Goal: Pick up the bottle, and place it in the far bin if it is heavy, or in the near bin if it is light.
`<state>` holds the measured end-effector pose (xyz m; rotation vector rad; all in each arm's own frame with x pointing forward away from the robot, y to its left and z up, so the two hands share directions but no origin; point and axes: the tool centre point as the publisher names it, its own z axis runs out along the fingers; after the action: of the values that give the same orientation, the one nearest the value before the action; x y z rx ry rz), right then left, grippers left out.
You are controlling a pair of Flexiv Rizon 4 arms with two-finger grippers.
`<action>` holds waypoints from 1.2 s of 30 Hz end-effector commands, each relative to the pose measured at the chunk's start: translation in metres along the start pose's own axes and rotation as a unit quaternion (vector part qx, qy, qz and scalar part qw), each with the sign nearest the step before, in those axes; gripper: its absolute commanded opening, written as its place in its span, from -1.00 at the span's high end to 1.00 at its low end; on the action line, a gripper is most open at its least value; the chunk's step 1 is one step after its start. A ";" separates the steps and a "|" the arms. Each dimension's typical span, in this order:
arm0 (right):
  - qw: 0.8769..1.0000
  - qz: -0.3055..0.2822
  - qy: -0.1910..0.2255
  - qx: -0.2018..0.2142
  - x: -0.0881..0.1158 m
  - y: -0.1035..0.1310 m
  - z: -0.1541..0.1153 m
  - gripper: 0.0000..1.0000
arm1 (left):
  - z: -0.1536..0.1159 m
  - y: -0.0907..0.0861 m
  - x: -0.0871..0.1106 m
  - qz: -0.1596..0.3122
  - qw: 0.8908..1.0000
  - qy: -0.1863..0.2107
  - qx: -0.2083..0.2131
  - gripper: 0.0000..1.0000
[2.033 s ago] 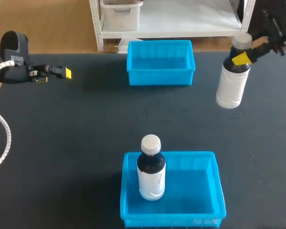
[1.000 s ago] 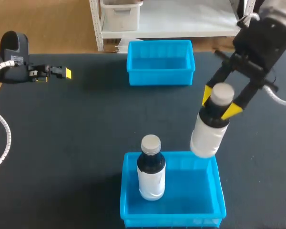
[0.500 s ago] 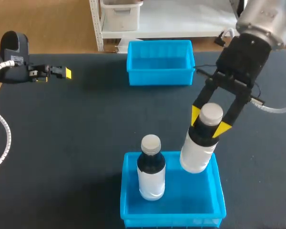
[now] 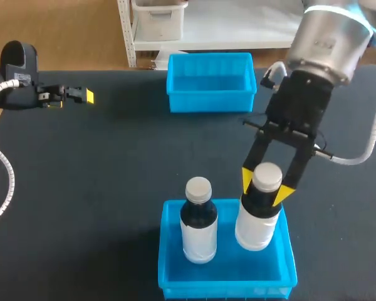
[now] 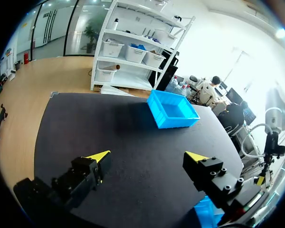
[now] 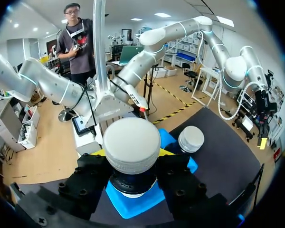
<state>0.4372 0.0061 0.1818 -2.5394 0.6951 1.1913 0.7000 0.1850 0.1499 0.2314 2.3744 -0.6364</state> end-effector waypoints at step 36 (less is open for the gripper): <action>0.998 0.001 -0.053 -0.036 0.047 -0.010 0.019 0.57 | 0.000 0.000 0.000 0.000 1.000 0.000 0.000 -1.00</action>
<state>0.4486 0.0058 0.1360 -2.5179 0.6498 1.3352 0.7000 0.1850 0.1500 0.2314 2.3744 -0.6364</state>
